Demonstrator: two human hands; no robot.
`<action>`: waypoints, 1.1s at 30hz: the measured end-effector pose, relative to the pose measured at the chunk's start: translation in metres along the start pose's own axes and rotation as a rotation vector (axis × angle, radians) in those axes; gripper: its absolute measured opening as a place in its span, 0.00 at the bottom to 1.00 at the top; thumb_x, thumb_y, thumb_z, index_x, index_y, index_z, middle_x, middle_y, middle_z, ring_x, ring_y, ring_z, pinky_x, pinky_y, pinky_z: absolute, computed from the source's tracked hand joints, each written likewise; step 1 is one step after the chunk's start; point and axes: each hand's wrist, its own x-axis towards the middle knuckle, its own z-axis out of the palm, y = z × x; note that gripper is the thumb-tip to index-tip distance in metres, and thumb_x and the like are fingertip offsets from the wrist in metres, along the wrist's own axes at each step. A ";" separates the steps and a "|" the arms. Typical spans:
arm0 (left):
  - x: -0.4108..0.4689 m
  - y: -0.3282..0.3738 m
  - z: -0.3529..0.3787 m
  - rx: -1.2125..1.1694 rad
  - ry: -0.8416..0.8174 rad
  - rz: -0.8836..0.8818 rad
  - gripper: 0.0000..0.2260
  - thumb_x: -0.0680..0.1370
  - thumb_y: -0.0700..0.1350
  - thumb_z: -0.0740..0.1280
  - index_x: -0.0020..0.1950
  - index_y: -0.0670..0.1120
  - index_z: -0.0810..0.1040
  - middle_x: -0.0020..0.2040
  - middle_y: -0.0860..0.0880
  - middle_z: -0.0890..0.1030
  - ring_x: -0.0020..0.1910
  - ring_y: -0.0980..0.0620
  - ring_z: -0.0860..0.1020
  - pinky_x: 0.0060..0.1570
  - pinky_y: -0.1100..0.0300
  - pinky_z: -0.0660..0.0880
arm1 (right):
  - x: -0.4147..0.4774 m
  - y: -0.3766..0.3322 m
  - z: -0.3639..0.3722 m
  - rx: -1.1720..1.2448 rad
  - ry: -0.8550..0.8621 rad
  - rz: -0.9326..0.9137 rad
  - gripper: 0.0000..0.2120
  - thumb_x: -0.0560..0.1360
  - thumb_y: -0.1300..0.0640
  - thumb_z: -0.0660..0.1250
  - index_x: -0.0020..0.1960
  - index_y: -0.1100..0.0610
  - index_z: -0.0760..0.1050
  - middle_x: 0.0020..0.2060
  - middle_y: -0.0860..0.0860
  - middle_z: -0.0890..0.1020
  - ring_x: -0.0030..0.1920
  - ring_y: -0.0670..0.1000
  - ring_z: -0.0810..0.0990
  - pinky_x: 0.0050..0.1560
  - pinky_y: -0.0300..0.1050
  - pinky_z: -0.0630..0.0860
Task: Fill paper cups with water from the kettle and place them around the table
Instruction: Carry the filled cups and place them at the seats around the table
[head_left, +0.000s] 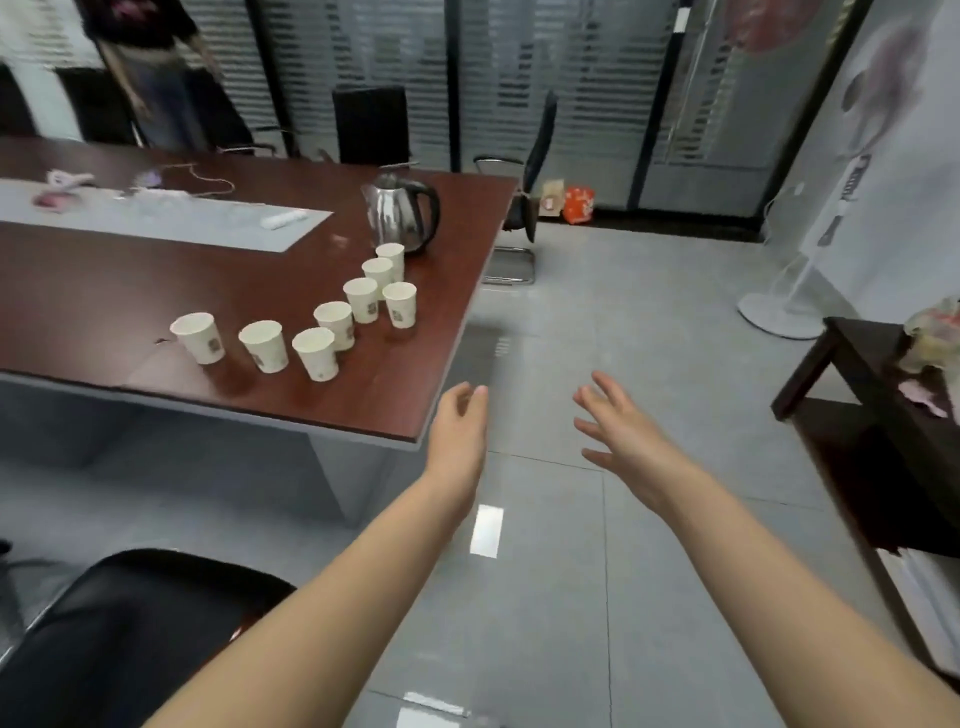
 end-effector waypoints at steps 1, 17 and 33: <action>0.017 -0.003 -0.001 0.001 0.045 -0.003 0.18 0.82 0.48 0.59 0.70 0.44 0.67 0.66 0.49 0.71 0.65 0.50 0.70 0.67 0.49 0.67 | 0.022 -0.004 0.006 -0.017 -0.038 -0.005 0.26 0.81 0.46 0.56 0.77 0.46 0.53 0.72 0.47 0.66 0.69 0.50 0.69 0.63 0.48 0.69; 0.250 -0.027 -0.061 -0.139 0.596 -0.159 0.18 0.80 0.53 0.59 0.68 0.48 0.69 0.63 0.50 0.75 0.62 0.50 0.73 0.67 0.48 0.68 | 0.306 -0.064 0.124 -0.152 -0.493 0.009 0.30 0.78 0.43 0.60 0.76 0.43 0.53 0.71 0.45 0.67 0.70 0.49 0.69 0.71 0.53 0.65; 0.358 -0.077 -0.155 -0.243 1.118 -0.146 0.26 0.80 0.51 0.62 0.75 0.45 0.60 0.74 0.46 0.66 0.71 0.52 0.65 0.66 0.63 0.60 | 0.417 -0.010 0.291 -0.232 -0.981 0.038 0.44 0.70 0.57 0.75 0.78 0.52 0.52 0.74 0.52 0.64 0.72 0.52 0.65 0.67 0.45 0.66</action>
